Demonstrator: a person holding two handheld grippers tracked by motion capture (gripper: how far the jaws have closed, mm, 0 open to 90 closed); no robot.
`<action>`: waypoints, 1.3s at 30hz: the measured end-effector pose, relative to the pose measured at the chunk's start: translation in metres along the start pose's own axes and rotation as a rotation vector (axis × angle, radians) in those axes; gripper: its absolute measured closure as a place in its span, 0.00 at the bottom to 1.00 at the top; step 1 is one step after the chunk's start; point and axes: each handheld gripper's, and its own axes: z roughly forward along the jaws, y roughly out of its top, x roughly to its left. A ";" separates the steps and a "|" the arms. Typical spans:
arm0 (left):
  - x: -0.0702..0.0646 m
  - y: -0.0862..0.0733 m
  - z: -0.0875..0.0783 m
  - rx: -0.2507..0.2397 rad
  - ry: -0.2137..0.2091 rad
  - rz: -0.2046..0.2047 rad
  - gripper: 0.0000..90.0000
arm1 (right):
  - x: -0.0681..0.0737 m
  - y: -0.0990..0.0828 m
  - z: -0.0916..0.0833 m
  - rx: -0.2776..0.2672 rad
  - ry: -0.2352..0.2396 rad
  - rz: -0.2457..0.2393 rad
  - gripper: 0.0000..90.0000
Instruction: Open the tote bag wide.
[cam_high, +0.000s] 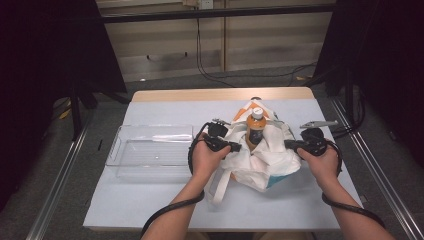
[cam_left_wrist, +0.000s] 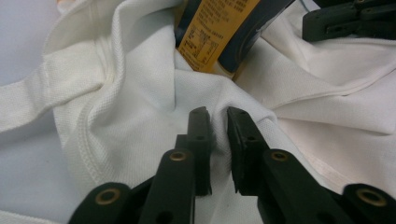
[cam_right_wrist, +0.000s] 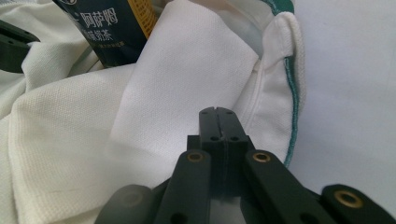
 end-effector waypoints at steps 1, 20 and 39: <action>-0.001 -0.001 0.001 0.001 0.004 -0.010 0.93 | 0.000 0.000 0.000 0.000 0.000 0.000 1.00; 0.010 -0.024 -0.001 -0.005 0.047 -0.039 0.98 | -0.001 -0.012 0.009 0.012 0.003 0.000 1.00; 0.008 -0.022 -0.002 -0.018 0.035 -0.049 0.98 | 0.002 -0.006 -0.001 -0.023 -0.017 0.014 1.00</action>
